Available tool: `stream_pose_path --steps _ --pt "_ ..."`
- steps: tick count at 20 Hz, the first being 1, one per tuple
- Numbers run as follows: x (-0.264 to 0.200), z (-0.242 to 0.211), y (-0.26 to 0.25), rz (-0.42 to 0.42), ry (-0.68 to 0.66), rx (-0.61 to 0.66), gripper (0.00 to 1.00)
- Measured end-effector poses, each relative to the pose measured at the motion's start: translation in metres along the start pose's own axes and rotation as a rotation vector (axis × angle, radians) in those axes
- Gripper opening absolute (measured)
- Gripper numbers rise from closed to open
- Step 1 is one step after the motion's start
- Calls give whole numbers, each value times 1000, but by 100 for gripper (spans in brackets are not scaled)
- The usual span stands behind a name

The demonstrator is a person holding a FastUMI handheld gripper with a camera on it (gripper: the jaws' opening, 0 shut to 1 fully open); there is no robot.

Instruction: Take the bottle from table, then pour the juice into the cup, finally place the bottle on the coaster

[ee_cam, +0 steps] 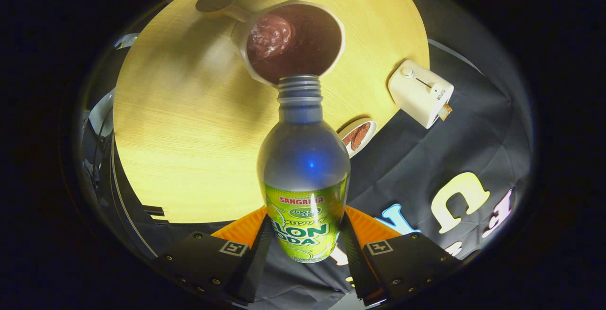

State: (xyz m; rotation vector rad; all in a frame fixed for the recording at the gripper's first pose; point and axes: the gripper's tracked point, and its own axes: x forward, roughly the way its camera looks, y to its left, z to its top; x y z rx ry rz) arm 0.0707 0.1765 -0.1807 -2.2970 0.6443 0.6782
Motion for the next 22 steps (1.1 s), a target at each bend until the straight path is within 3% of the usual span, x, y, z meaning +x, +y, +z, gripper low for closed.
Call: stream_pose_path --steps 10,15,22 --pt "1 0 4 -2 -22 37 75" --pt "4 9 18 17 -87 127 75" --pt "13 24 43 106 -262 372 76"
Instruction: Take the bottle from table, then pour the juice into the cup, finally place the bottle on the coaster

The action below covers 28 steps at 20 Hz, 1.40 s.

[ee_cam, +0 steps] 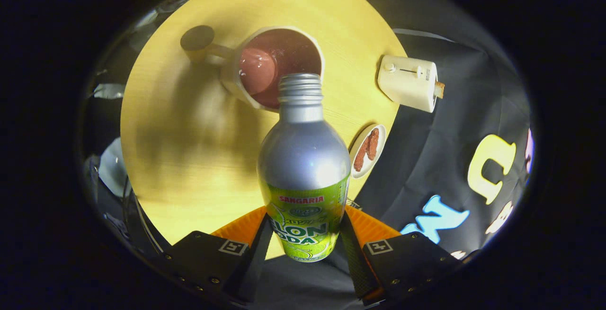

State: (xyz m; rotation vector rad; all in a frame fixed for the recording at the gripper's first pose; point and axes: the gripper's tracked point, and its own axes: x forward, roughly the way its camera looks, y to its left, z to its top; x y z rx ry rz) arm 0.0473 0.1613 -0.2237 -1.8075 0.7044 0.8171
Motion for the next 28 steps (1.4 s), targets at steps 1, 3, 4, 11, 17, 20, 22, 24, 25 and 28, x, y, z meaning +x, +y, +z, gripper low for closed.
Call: stream_pose_path --steps 1,3,4,11,17,20,22,24,25,28 --pt "1 0 3 6 -29 40 76" --pt "4 1 12 44 -88 124 76" --pt "3 4 16 61 -123 164 76" --pt "15 18 35 154 -315 401 76" --pt "21 21 27 193 -468 761 76" --pt "29 22 19 198 -536 925 76" --pt "33 23 12 187 -588 1008 76" --pt "34 23 -2 166 -658 1062 76" --pt "35 23 -3 163 -682 1080 76" --pt "42 17 -18 122 -744 1114 76"
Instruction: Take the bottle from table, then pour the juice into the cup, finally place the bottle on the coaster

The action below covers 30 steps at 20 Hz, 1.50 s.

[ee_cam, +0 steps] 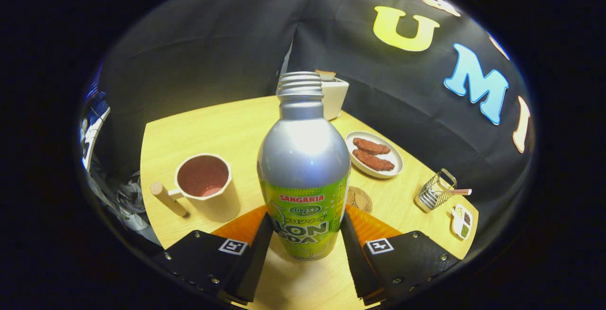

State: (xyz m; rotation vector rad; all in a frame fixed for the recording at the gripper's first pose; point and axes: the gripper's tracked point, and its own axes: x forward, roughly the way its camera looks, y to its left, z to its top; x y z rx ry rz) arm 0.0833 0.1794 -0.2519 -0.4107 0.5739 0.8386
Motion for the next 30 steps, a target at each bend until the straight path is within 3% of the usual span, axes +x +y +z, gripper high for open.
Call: stream_pose_path --steps 4,12,20,30 --pt "13 8 -17 -9 -77 56 76" --pt "51 23 -69 -133 -181 139 76" --pt "87 11 -95 -149 -179 254 77" --pt "114 -6 -104 -159 -134 311 79"
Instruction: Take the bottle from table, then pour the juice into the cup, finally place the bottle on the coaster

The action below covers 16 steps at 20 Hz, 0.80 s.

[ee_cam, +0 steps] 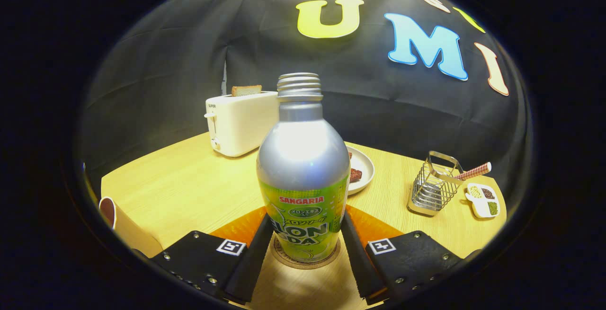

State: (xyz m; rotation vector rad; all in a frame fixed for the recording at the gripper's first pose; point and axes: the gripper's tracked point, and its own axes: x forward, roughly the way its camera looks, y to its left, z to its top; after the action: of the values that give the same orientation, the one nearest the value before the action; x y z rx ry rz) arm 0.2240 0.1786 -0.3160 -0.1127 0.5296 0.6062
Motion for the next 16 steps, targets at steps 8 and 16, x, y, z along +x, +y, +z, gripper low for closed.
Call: stream_pose_path --steps 8,16 --pt "7 -2 -5 -14 4 43 80" --pt "-10 -3 -9 -22 33 25 97"
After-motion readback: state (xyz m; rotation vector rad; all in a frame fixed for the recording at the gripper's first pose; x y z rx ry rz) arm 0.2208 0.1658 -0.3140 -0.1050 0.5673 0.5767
